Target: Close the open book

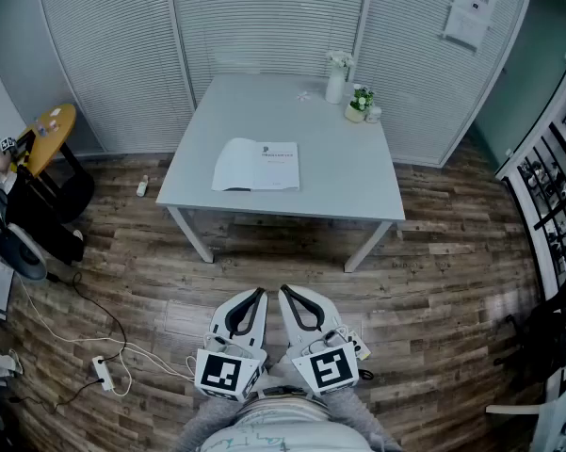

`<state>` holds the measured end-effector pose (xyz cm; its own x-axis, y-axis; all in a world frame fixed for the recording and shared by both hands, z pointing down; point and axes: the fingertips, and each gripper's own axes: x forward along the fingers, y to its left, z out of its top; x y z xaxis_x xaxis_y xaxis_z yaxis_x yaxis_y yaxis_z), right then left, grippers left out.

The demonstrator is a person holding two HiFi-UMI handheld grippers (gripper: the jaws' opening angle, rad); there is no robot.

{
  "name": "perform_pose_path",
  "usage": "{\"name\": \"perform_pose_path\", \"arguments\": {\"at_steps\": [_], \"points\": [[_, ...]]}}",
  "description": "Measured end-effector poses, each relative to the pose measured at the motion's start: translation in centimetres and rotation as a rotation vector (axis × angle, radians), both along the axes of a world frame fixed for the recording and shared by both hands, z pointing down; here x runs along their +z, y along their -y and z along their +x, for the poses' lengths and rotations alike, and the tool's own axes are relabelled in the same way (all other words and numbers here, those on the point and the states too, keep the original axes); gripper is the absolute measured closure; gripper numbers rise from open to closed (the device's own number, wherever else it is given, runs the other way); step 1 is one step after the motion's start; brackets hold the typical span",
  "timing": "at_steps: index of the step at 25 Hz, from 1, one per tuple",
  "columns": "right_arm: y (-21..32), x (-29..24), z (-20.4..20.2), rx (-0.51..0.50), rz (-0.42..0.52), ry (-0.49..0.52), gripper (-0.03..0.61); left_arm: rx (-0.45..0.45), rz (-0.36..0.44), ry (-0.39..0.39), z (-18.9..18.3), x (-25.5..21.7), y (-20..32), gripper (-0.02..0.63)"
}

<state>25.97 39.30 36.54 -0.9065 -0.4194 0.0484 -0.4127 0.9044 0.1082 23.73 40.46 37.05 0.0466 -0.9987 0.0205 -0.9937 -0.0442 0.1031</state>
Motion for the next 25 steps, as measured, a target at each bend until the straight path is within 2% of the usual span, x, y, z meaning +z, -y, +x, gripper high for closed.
{"name": "perform_pose_path", "arguments": {"at_steps": [5,14,20,25], "points": [[0.4,-0.3,0.1,0.005,-0.01,0.046,0.577,-0.002,0.006,-0.014,-0.3,-0.1,0.2,0.615],[1.2,1.0,-0.2,0.004,-0.028,0.021,0.577,-0.001,-0.007,-0.04,-0.8,1.3,0.8,0.615],[3.8,1.6,-3.2,0.023,-0.031,0.007,0.577,0.0,-0.001,-0.055,-4.3,1.4,3.3,0.615],[7.5,1.6,-7.6,0.032,-0.032,-0.004,0.577,0.025,-0.005,-0.055,-8.6,1.8,7.3,0.615]]}}
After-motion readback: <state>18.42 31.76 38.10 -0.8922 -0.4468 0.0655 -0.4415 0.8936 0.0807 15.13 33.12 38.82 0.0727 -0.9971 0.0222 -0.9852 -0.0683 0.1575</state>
